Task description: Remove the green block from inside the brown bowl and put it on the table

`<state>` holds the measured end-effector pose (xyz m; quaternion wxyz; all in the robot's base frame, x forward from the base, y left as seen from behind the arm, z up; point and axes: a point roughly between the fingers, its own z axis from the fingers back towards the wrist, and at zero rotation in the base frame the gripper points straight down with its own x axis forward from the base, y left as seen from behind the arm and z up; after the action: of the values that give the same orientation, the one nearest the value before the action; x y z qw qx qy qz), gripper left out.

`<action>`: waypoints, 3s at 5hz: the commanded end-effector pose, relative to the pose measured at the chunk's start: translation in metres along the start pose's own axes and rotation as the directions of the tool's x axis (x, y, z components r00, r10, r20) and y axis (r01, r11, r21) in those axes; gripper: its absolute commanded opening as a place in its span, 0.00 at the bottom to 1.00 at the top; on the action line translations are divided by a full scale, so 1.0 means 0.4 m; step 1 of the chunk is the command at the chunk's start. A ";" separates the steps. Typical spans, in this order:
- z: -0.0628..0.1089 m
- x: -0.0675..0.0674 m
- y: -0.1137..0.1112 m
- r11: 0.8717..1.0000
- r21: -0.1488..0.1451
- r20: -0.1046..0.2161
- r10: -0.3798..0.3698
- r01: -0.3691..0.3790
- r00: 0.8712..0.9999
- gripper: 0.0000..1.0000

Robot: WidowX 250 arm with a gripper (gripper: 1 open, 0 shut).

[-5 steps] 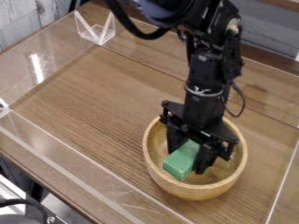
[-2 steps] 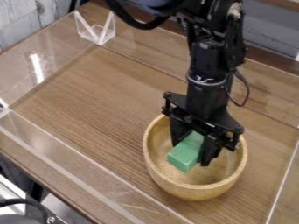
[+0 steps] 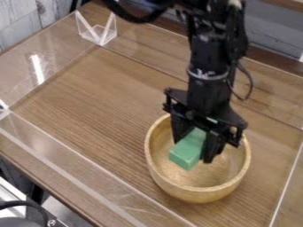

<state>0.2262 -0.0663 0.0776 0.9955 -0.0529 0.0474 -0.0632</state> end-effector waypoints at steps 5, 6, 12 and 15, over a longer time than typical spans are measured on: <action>0.220 -0.015 0.188 0.994 0.022 0.193 0.098 -0.105 0.976 0.00; 0.194 -0.027 0.175 0.998 0.034 0.195 0.052 -0.060 0.979 0.00; 0.135 -0.048 0.148 0.998 0.065 0.223 0.002 -0.017 0.975 0.00; 0.114 -0.039 0.163 0.997 0.072 0.236 0.000 -0.017 0.972 0.00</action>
<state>0.2188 0.0013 0.1095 0.9965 -0.0268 -0.0582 -0.0539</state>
